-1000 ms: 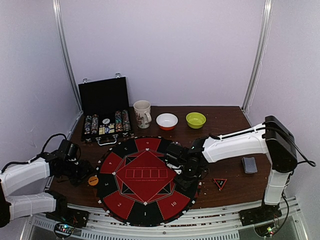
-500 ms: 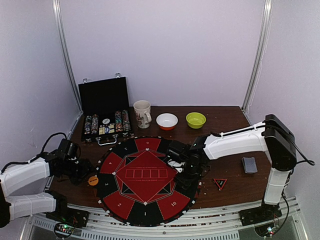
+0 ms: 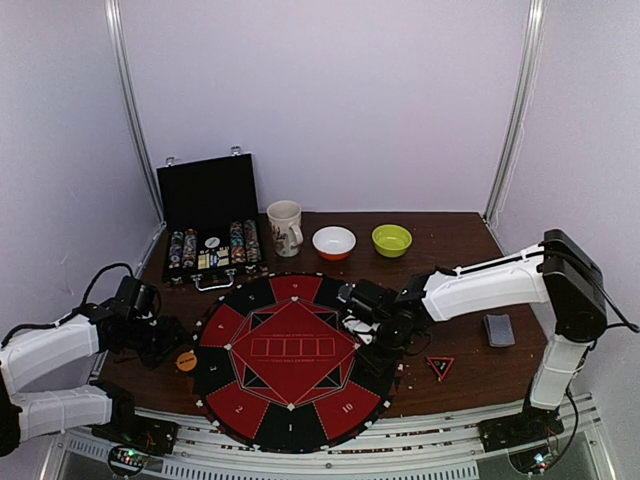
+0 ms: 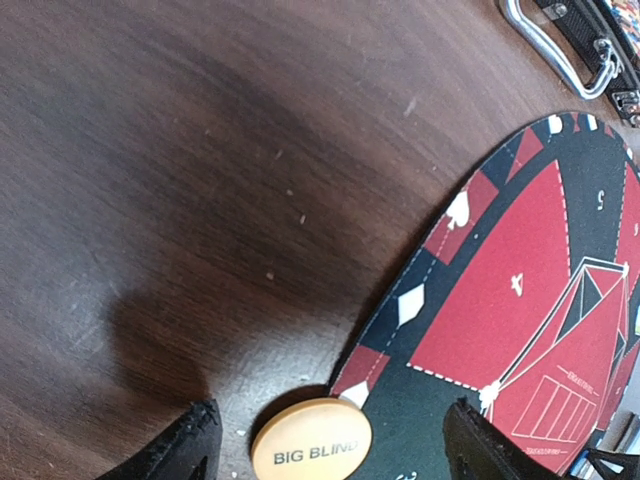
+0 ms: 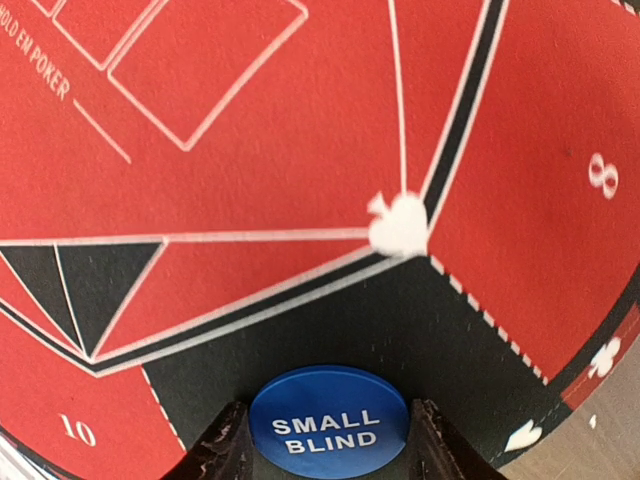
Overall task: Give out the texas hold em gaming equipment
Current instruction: Place the small blind button at position10.
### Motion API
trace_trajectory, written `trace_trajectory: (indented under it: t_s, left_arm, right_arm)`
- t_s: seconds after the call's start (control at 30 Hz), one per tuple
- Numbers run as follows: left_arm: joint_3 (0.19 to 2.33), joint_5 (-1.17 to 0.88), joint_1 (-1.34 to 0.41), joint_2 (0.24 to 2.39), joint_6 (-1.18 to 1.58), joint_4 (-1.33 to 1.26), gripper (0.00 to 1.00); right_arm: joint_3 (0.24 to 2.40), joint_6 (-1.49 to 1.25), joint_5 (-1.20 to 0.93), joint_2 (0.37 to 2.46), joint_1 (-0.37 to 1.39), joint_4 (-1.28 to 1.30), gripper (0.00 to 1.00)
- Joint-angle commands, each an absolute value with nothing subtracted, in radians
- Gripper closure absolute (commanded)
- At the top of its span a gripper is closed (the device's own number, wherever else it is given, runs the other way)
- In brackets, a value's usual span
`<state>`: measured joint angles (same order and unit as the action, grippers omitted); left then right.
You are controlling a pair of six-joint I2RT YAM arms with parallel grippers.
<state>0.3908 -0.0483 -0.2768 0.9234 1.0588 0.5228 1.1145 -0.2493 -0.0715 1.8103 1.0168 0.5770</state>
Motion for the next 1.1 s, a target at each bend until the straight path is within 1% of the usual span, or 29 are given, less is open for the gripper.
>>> trace_trajectory:
  t_s: [0.0, 0.2, 0.5, 0.77, 0.93, 1.07]
  left_arm:
    - [0.440, -0.024, -0.279, 0.940, 1.029, 0.480, 0.21]
    - [0.457, -0.026, -0.280, 0.968, 1.012, 0.468, 0.21]
    - [0.462, -0.023, -0.280, 0.955, 1.004, 0.468, 0.21]
    - [0.461, -0.017, -0.280, 0.953, 1.004, 0.467, 0.21]
    - [0.462, -0.014, -0.280, 0.950, 1.001, 0.466, 0.21]
    - [0.458, -0.013, -0.280, 0.949, 1.000, 0.466, 0.21]
  right_arm:
    - [1.027, -0.303, -0.098, 1.798, 1.041, 0.755, 0.59]
    - [0.993, -0.339, -0.113, 1.752, 1.073, 0.778, 0.59]
    - [1.000, -0.351, -0.117, 1.733, 1.080, 0.798, 0.59]
    - [1.034, -0.342, -0.096, 1.735, 1.080, 0.813, 0.55]
    - [1.035, -0.341, -0.118, 1.739, 1.080, 0.798, 0.56]
    - [1.042, -0.335, -0.179, 1.730, 1.098, 0.765, 0.57]
